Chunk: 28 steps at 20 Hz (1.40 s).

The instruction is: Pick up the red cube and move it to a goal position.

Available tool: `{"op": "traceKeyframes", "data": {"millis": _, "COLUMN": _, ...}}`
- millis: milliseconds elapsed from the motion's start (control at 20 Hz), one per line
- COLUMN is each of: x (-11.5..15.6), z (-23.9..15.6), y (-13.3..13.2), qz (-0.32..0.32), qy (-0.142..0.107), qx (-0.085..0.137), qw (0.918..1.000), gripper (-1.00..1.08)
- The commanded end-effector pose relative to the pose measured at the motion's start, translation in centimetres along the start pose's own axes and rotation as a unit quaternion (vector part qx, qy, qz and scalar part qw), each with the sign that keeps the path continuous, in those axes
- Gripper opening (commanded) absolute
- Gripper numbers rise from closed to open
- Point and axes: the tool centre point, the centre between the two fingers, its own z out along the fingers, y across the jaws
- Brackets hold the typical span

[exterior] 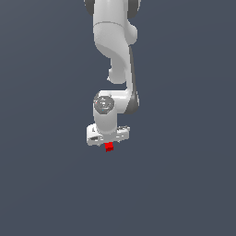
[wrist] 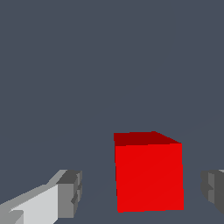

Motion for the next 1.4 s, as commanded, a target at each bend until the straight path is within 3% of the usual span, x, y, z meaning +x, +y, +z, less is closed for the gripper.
{"op": "traceKeyframes", "data": {"millis": 0, "x": 0.3, "z": 1.0, "y": 0.1, "qz": -0.01, "qy": 0.002, "qx": 0.001, "qw": 0.9999, "gripper": 1.0}}
{"op": "traceKeyframes", "data": {"millis": 350, "x": 0.7, "z": 2.0, "y": 0.3, "qz": -0.02, "qy": 0.003, "qx": 0.001, "qw": 0.9998, "gripper": 1.0}}
{"op": "traceKeyframes", "data": {"millis": 400, "x": 0.7, "z": 2.0, "y": 0.3, "qz": -0.02, "qy": 0.003, "qx": 0.001, "qw": 0.9998, "gripper": -1.0}}
{"op": "traceKeyframes", "data": {"millis": 1350, "x": 0.1, "z": 0.2, "y": -0.2, "qz": -0.02, "qy": 0.003, "qx": 0.001, "qw": 0.9998, "gripper": -1.0}}
